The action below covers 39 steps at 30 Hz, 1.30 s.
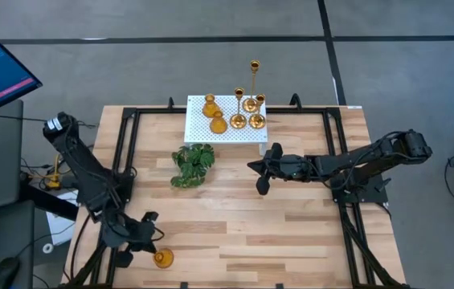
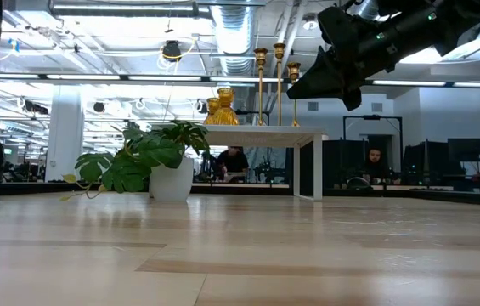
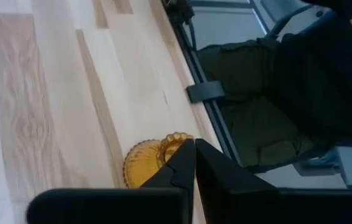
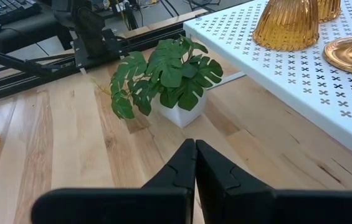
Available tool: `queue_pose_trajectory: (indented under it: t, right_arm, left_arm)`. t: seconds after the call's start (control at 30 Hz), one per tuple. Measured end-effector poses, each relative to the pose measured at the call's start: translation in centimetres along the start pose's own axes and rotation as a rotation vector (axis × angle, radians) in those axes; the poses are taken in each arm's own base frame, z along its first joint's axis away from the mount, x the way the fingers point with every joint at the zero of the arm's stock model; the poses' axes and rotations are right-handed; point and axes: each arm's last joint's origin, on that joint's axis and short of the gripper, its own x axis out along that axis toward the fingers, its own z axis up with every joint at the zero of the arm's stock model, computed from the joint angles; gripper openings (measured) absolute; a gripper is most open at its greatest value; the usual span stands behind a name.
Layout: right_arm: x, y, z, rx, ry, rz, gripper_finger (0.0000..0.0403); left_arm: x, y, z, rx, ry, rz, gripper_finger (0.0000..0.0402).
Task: Pick & Place candle stick holders
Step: Put the yellow glass candle holder on the shelf
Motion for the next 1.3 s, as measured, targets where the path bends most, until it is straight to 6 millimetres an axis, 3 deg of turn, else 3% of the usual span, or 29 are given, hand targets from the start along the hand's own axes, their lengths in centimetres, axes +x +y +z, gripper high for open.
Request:
queue_pose_trajectory:
  t: [0.5, 0.67, 1.07, 1.3]
  right_arm:
    - [0.0, 0.1, 0.0, -0.001, 0.002, 0.006, 0.0000]
    - [0.0, 0.1, 0.0, -0.001, 0.002, 0.006, 0.0000]
    - [0.0, 0.1, -0.1, -0.002, 0.005, 0.008, 0.0000]
    - [0.0, 0.0, -0.1, -0.006, 0.014, 0.005, 0.0000]
  left_arm:
    - [2.2, 0.1, -0.8, 0.009, 0.079, 0.062, 0.0124]
    - [3.2, 0.2, -1.3, -0.034, 0.115, 0.090, 0.0145]
    - [5.2, 0.3, -2.1, -0.053, 0.167, 0.134, 0.0143]
    - [5.2, 0.3, -2.1, -0.049, 0.152, 0.154, 0.0082]
